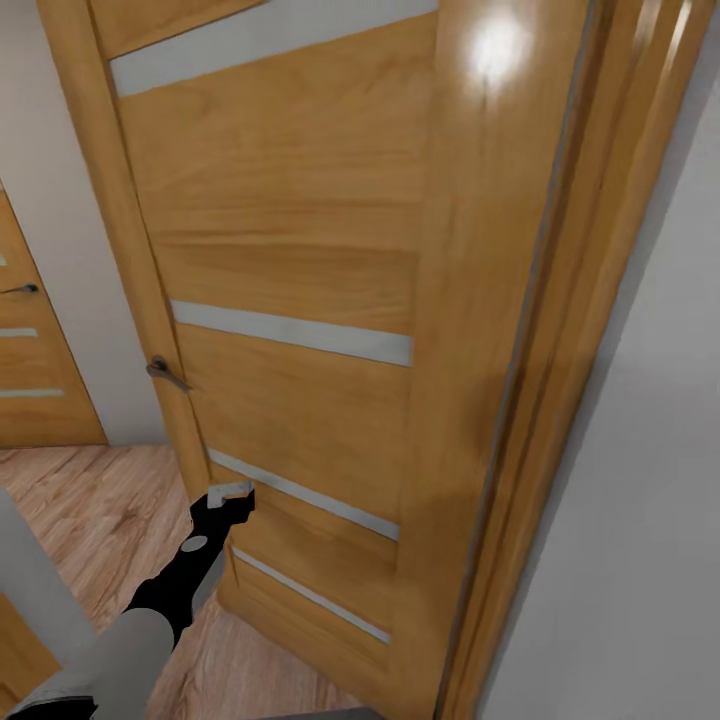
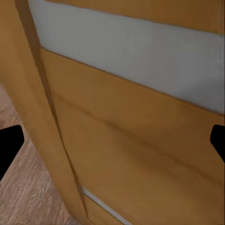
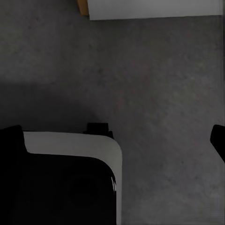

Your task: Move the two storage containers from the living room to the garage. In the garage, place one container on the floor and stack the other container on top of it (either order is fine).

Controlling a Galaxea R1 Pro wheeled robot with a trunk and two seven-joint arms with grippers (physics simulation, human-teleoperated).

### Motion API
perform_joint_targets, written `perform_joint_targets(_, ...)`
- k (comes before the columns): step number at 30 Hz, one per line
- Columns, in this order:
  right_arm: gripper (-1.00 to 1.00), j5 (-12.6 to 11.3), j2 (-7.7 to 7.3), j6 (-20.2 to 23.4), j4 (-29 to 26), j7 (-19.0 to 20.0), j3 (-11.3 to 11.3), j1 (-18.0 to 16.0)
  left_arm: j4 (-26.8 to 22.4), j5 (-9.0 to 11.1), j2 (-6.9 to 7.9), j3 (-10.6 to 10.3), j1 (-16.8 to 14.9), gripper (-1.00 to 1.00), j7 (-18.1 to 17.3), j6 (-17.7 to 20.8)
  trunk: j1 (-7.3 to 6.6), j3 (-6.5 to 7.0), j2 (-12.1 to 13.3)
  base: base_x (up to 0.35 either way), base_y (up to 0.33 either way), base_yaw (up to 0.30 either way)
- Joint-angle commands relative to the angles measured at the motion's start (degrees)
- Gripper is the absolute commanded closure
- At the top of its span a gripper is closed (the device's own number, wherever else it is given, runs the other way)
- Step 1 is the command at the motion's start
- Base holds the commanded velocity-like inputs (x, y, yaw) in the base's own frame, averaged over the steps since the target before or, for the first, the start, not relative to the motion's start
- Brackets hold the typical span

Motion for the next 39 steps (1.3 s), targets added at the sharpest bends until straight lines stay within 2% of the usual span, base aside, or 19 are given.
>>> perform_joint_targets(1, -1.0, 0.0, -0.01, -0.2, 0.1, 0.0, 0.0, 0.0, 0.0, 0.0, -0.01, 0.0, 0.0, -1.0, 0.1, -0.1, 0.0, -0.05, 0.0, 0.0, 0.0, -0.114)
perform_joint_targets(15, -1.0, 0.0, 0.0, -0.2, 0.1, 0.0, 0.0, 0.0, 1.8, 0.1, -0.03, -0.1, 0.0, -1.0, 0.1, 0.0, 0.0, -0.02, 0.0, 0.001, 0.0, -0.018)
perform_joint_targets(25, -1.0, 0.0, -0.01, -0.2, 0.1, 0.0, 0.0, 0.0, 1.9, 0.2, -0.03, -0.1, 0.0, -1.0, 0.1, 0.0, 0.0, -0.02, 0.0, 0.142, 0.0, -0.034)
perform_joint_targets(39, -1.0, 0.0, -0.01, -0.2, 0.1, 0.0, 0.0, 0.0, 1.9, 0.2, -0.03, -0.1, 0.0, -1.0, 0.1, -0.1, 0.0, -0.02, 0.0, 0.016, 0.0, -0.044)
